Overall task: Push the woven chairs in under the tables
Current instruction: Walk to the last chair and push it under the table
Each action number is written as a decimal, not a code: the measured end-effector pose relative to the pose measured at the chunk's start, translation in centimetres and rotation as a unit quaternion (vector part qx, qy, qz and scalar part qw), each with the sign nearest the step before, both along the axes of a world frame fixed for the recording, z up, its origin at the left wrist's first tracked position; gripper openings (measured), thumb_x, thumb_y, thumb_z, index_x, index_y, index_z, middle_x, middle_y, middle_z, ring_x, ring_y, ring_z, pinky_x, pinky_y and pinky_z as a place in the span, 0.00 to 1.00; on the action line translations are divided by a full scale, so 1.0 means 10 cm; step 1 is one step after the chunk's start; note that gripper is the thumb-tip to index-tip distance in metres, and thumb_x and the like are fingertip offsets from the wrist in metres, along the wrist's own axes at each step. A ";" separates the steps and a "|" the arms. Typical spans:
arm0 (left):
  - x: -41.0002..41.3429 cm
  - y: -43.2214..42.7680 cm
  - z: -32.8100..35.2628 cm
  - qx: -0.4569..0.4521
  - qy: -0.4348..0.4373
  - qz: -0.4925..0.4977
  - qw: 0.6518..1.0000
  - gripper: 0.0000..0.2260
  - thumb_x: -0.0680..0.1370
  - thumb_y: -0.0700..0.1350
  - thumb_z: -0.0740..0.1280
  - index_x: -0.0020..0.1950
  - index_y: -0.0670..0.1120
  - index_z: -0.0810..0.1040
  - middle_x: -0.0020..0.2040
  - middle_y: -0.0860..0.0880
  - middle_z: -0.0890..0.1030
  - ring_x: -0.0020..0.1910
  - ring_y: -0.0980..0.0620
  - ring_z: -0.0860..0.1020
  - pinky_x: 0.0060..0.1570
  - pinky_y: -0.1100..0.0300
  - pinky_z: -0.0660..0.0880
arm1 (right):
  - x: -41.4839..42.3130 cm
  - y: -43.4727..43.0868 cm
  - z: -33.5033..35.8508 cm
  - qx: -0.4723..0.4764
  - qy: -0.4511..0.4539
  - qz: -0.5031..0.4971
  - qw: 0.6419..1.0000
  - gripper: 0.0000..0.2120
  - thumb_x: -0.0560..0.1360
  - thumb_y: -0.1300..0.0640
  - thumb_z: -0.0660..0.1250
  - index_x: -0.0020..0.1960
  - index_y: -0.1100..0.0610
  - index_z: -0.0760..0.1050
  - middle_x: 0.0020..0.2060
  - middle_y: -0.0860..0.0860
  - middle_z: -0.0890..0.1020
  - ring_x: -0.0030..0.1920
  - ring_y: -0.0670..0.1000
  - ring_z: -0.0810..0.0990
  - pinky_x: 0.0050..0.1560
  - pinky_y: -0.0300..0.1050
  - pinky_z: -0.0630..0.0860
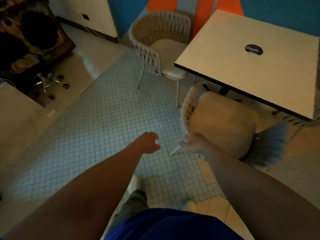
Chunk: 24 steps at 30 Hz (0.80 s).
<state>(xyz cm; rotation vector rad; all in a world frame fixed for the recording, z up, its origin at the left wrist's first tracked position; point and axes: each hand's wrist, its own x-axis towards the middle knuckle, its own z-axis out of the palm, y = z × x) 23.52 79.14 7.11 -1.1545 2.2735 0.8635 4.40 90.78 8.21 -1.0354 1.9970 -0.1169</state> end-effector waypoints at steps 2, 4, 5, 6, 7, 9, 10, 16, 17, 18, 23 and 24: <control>0.20 -0.30 -0.03 0.000 -0.001 0.019 1.000 0.24 0.80 0.53 0.67 0.76 0.49 0.69 0.75 0.45 0.71 0.70 0.45 0.73 0.71 0.47 0.71 | 0.16 -0.35 -0.01 0.008 0.000 0.006 1.000 0.32 0.78 0.43 0.64 0.76 0.58 0.65 0.73 0.55 0.71 0.67 0.54 0.73 0.60 0.43 0.71; 0.39 -0.63 -0.03 0.000 0.003 0.032 0.999 0.24 0.80 0.53 0.67 0.76 0.50 0.70 0.75 0.45 0.71 0.71 0.45 0.73 0.71 0.47 0.71 | 0.32 -0.73 -0.04 0.010 -0.006 0.005 1.000 0.33 0.78 0.42 0.65 0.76 0.59 0.63 0.74 0.56 0.70 0.71 0.55 0.70 0.67 0.44 0.69; 0.48 -0.82 -0.04 0.001 0.003 0.037 0.999 0.24 0.80 0.52 0.67 0.76 0.50 0.70 0.75 0.45 0.71 0.71 0.45 0.73 0.71 0.47 0.71 | 0.41 -0.93 -0.04 0.008 -0.009 0.006 1.000 0.33 0.78 0.43 0.65 0.76 0.60 0.63 0.73 0.56 0.70 0.71 0.55 0.71 0.66 0.44 0.68; 0.58 -1.00 -0.04 0.001 0.004 0.037 0.999 0.24 0.80 0.52 0.67 0.76 0.50 0.70 0.75 0.46 0.71 0.71 0.46 0.73 0.71 0.47 0.71 | 0.50 -1.13 -0.06 0.007 -0.010 0.005 1.000 0.33 0.78 0.43 0.65 0.76 0.60 0.63 0.73 0.56 0.71 0.71 0.55 0.71 0.66 0.44 0.68; 0.66 -1.20 -0.03 -0.003 0.006 0.036 0.999 0.24 0.81 0.52 0.67 0.76 0.49 0.70 0.74 0.46 0.71 0.71 0.46 0.73 0.71 0.47 0.71 | 0.59 -1.34 -0.06 0.003 -0.010 0.006 1.000 0.33 0.78 0.43 0.65 0.76 0.60 0.63 0.73 0.57 0.71 0.71 0.55 0.71 0.66 0.44 0.69; 0.82 -1.60 0.00 -0.012 0.009 0.034 0.999 0.23 0.81 0.52 0.67 0.76 0.49 0.70 0.74 0.46 0.72 0.71 0.47 0.73 0.72 0.48 0.70 | 0.78 -1.77 -0.08 -0.004 -0.014 -0.002 1.000 0.34 0.78 0.42 0.66 0.77 0.58 0.63 0.73 0.56 0.71 0.70 0.55 0.72 0.66 0.45 0.70; 0.87 -1.74 0.02 -0.016 0.011 0.032 0.999 0.23 0.81 0.51 0.67 0.76 0.49 0.70 0.74 0.46 0.72 0.71 0.47 0.73 0.72 0.48 0.70 | 0.84 -1.93 -0.08 -0.007 -0.016 -0.006 1.000 0.34 0.77 0.42 0.66 0.77 0.58 0.63 0.73 0.56 0.71 0.70 0.55 0.72 0.66 0.45 0.70; 1.12 -2.72 0.03 -0.016 0.001 0.033 0.999 0.23 0.81 0.52 0.67 0.75 0.48 0.70 0.74 0.45 0.72 0.70 0.46 0.73 0.71 0.48 0.71 | 1.06 -2.89 -0.06 -0.011 -0.035 -0.018 0.999 0.33 0.77 0.42 0.67 0.76 0.58 0.64 0.72 0.56 0.72 0.70 0.55 0.72 0.66 0.46 0.70; 1.11 -2.89 0.03 -0.016 0.001 0.033 0.999 0.24 0.81 0.51 0.67 0.75 0.48 0.70 0.74 0.46 0.72 0.70 0.46 0.74 0.71 0.49 0.71 | 1.03 -3.04 -0.05 -0.009 -0.033 -0.018 0.999 0.33 0.77 0.43 0.67 0.76 0.58 0.65 0.72 0.56 0.71 0.70 0.55 0.72 0.67 0.46 0.70; 1.09 -3.05 0.01 -0.017 0.001 0.033 0.999 0.24 0.81 0.51 0.67 0.75 0.48 0.70 0.74 0.46 0.72 0.70 0.46 0.74 0.71 0.49 0.71 | 0.99 -3.20 -0.06 -0.008 -0.032 -0.020 0.999 0.33 0.76 0.43 0.67 0.75 0.58 0.65 0.72 0.56 0.71 0.70 0.56 0.72 0.67 0.46 0.69; 0.83 -3.94 -0.09 -0.026 -0.006 0.024 0.999 0.24 0.80 0.52 0.67 0.76 0.50 0.70 0.74 0.45 0.72 0.71 0.46 0.73 0.71 0.48 0.70 | 0.76 -4.06 -0.15 -0.012 -0.033 -0.025 0.999 0.33 0.77 0.44 0.67 0.76 0.59 0.64 0.72 0.56 0.71 0.70 0.56 0.71 0.66 0.46 0.69; 0.75 -4.15 -0.10 -0.028 -0.005 0.024 0.999 0.24 0.80 0.52 0.68 0.76 0.49 0.70 0.74 0.45 0.71 0.71 0.46 0.73 0.71 0.48 0.70 | 0.70 -4.27 -0.19 -0.014 -0.035 -0.028 0.999 0.34 0.77 0.44 0.67 0.76 0.59 0.64 0.73 0.56 0.71 0.71 0.56 0.71 0.66 0.46 0.69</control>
